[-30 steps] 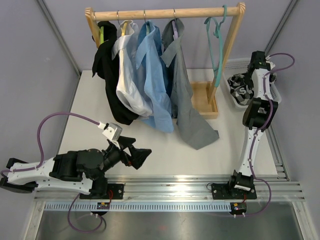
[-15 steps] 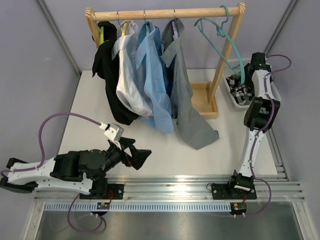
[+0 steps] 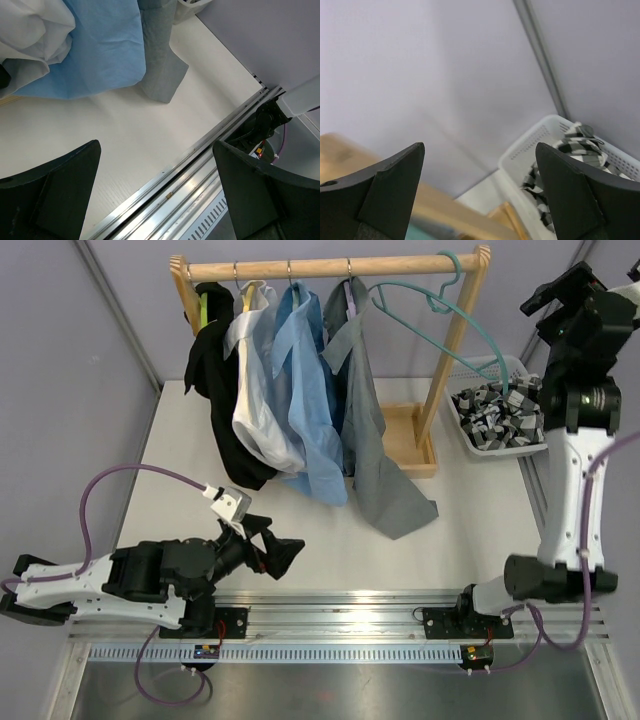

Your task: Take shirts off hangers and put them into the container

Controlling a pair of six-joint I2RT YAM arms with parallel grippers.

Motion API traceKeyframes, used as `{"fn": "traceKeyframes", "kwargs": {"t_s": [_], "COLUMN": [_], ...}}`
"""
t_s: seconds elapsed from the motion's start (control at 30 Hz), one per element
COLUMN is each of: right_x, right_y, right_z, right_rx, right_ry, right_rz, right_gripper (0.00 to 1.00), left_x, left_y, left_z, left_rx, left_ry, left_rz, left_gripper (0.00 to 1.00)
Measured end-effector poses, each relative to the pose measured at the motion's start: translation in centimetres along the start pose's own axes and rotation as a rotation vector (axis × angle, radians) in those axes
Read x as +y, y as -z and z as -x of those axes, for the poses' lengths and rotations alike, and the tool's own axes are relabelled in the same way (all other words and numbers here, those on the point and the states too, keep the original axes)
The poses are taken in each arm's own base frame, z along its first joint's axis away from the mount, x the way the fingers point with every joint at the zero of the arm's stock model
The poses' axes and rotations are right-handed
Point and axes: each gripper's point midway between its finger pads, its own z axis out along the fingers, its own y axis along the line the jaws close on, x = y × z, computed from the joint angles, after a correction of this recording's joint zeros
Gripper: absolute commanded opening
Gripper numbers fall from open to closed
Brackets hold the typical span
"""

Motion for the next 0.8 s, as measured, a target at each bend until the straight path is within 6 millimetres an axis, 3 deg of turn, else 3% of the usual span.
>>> {"fn": "traceKeyframes", "kwargs": {"t_s": [0.07, 0.17, 0.27, 0.43, 0.57, 0.67, 0.8], "right_x": [1.9, 3.3, 3.7, 4.2, 6.3, 7.5, 8.8], "right_y": [4.9, 10.9, 15.7, 21.8, 24.6, 25.2, 24.6], "right_z": [2.9, 4.9, 4.6, 1.3, -0.6, -2.4, -4.5], "right_rx": [-0.066, -0.093, -0.052, 0.098, 0.206, 0.291, 0.393], "right_ry": [-0.011, -0.015, -0.001, 0.038, 0.047, 0.051, 0.053], "right_rz": [0.079, 0.176, 0.279, 0.481, 0.670, 0.764, 0.819], "right_gripper": [0.99, 0.99, 1.00, 0.99, 0.99, 0.99, 0.99], "left_x": [-0.1, -0.2, -0.4, -0.7, -1.5, -2.0, -2.2], "left_y": [0.0, 0.2, 0.2, 0.1, -0.4, -0.9, -1.3], "left_z": [0.3, 0.8, 1.1, 1.6, 2.0, 1.7, 1.3], "left_rx": [-0.003, -0.012, -0.022, -0.032, -0.029, -0.014, -0.005], "left_ry": [-0.002, -0.001, 0.001, -0.008, -0.015, -0.027, -0.036], "left_rz": [-0.002, -0.007, -0.013, -0.020, -0.018, -0.014, -0.010], "left_gripper": [0.99, 0.99, 0.99, 0.99, 0.99, 0.99, 0.99]}}
